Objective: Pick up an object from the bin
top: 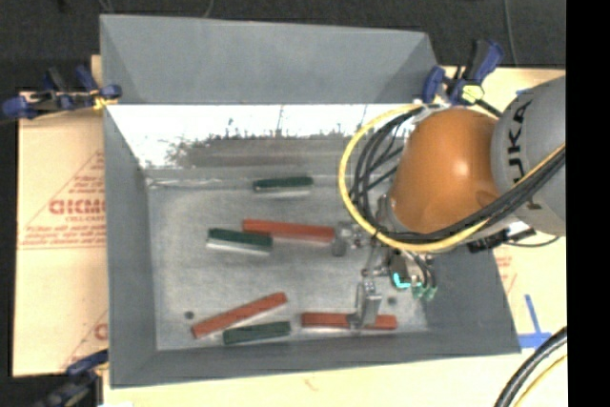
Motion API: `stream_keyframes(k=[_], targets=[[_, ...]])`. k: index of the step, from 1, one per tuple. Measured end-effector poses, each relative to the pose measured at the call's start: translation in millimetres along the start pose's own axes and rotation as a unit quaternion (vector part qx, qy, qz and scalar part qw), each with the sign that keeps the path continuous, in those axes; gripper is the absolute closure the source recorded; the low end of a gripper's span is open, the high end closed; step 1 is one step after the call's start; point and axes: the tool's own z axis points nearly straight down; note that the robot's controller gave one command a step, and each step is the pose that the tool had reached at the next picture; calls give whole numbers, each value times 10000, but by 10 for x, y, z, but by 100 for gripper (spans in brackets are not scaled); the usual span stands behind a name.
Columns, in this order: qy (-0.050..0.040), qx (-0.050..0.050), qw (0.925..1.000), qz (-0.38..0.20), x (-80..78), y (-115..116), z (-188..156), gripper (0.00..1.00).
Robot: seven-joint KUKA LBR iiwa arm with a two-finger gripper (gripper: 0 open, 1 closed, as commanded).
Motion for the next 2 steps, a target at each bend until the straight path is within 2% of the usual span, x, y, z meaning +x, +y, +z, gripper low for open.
stream_keyframes(k=[1, 2], targets=[[-36, 0, 10000, 1, -18, 0, -30, 0], [-65, 7, 9999, -84, -3, -15, 623, 0]])
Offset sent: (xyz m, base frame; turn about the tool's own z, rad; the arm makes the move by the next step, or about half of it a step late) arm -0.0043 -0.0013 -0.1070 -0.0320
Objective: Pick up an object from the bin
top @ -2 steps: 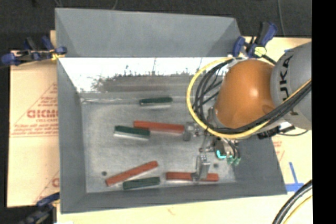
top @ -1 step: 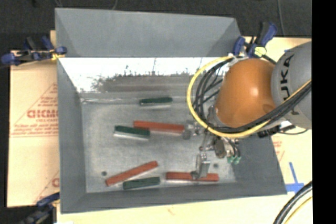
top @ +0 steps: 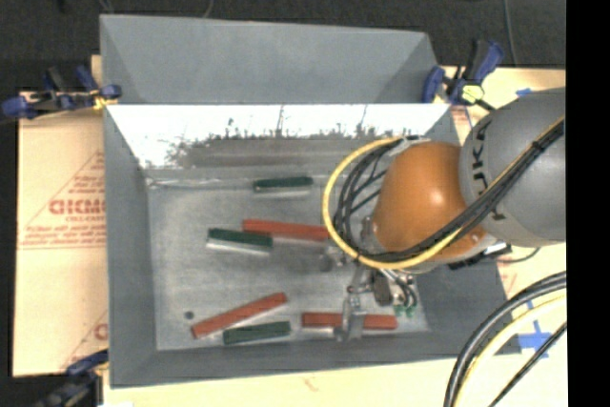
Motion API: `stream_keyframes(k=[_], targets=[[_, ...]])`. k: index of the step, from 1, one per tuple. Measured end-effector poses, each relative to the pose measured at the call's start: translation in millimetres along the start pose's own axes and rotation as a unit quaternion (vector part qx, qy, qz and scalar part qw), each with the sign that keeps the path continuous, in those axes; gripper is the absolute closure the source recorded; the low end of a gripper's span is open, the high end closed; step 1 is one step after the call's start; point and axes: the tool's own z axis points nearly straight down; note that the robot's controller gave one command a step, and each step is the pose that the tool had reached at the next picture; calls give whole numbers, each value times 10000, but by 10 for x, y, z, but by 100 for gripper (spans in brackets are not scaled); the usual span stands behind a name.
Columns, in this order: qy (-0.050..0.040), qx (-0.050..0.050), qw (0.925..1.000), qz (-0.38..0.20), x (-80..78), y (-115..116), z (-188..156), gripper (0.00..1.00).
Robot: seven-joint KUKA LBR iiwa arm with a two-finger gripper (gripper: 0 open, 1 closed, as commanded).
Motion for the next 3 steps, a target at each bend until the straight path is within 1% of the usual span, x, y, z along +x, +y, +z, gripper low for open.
stream_keyframes(k=[1, 2, 3], targets=[[-8, -1, 10000, -31, 2, -5, 369, 0], [20, 0, 9992, -400, -3, -200, -5, 0], [-1, -8, 10000, -61, -22, -26, 328, 0]])
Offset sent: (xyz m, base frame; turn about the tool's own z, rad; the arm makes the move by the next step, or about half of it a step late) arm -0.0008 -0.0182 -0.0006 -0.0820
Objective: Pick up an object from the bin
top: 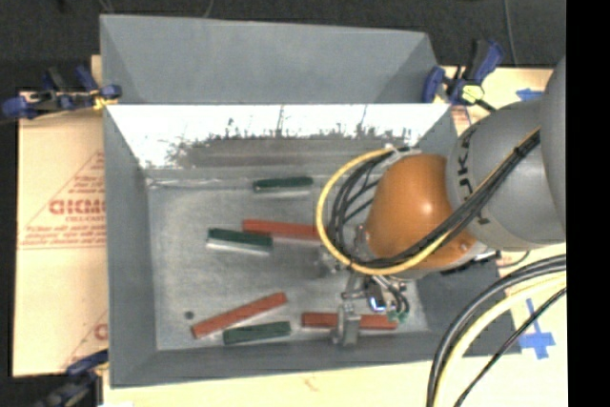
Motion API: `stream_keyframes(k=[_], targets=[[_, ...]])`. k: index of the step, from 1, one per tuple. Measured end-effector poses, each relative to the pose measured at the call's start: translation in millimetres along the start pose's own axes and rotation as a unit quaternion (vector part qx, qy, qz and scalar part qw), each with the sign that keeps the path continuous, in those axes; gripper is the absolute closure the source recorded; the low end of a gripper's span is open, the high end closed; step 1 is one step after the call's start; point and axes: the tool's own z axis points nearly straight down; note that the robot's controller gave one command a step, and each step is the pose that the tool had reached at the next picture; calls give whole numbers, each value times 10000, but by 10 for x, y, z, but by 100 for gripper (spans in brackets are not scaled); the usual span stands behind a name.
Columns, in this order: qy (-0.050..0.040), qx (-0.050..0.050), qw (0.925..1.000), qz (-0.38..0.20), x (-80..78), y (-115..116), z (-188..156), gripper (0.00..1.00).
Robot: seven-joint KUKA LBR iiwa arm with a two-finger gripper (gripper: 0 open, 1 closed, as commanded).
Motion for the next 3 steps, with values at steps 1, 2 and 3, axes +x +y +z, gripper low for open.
stream_keyframes(k=[1, 2, 3], targets=[[38, -1, 9983, -581, 50, 66, 115, 100], [38, -1, 9983, -581, 50, 66, 115, 100], [54, -1, 9983, -580, 61, 65, 75, 100]])
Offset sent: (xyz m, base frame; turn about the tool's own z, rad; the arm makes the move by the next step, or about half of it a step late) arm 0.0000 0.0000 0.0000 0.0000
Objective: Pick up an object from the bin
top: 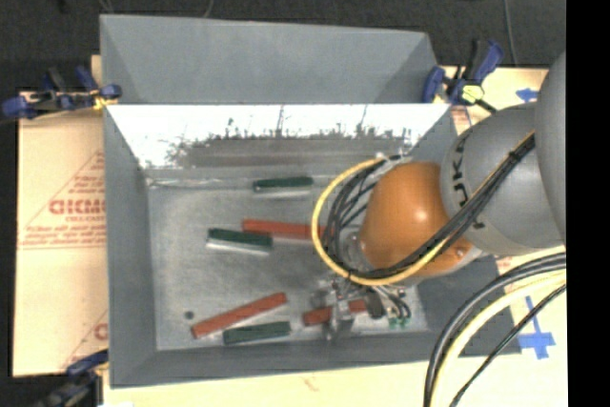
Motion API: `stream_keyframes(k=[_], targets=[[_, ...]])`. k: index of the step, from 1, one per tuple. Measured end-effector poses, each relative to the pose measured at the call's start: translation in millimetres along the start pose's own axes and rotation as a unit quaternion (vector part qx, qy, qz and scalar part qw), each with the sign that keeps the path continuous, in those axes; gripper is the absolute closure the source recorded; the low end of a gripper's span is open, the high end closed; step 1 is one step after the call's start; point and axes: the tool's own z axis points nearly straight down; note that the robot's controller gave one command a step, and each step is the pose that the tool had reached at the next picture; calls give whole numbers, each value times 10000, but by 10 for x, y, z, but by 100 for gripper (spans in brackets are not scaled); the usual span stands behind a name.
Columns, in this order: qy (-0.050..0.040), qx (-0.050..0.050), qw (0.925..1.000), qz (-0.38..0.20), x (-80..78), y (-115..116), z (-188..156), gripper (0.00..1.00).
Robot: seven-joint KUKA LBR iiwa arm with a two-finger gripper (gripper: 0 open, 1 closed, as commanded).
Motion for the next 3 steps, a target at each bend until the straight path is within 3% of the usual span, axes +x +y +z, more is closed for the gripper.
stream_keyframes(k=[3], targets=[[-22, 6, 10000, 7, -11, -5, -424, 100]])
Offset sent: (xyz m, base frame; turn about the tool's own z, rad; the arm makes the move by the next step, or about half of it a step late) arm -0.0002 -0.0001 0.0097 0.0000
